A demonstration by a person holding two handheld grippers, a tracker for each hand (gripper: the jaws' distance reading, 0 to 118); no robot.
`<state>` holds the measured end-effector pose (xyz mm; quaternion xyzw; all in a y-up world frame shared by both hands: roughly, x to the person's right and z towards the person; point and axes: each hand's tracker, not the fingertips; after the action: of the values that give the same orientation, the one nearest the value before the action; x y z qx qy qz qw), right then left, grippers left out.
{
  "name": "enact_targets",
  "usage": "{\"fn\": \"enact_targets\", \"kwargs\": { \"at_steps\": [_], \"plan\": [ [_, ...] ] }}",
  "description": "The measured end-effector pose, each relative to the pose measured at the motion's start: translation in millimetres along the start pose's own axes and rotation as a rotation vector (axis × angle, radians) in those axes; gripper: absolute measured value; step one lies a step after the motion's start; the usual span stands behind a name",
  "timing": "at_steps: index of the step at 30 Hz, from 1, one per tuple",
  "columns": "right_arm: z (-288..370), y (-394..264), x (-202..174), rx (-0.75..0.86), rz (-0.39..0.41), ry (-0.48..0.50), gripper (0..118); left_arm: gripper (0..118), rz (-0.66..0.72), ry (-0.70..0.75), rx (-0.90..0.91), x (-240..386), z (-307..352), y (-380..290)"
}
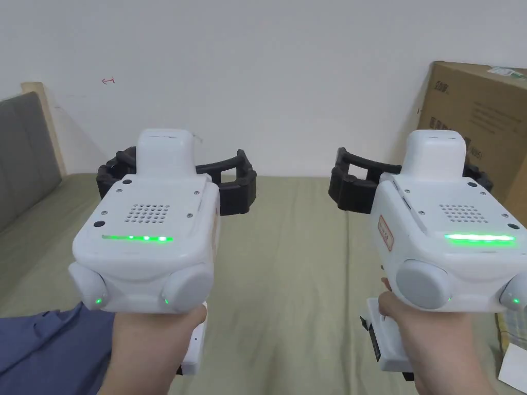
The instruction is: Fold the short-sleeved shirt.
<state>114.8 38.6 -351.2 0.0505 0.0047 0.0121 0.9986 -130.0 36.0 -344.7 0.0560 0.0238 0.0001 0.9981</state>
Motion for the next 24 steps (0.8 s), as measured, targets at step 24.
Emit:
{"fn": "enact_targets", "kwargs": {
  "at_steps": [24],
  "plan": [
    [5, -11, -6, -0.012, 0.005, 0.024, 118, 118, 0.005, 0.044, 0.012, -3, 8, -5]
  ]
}}
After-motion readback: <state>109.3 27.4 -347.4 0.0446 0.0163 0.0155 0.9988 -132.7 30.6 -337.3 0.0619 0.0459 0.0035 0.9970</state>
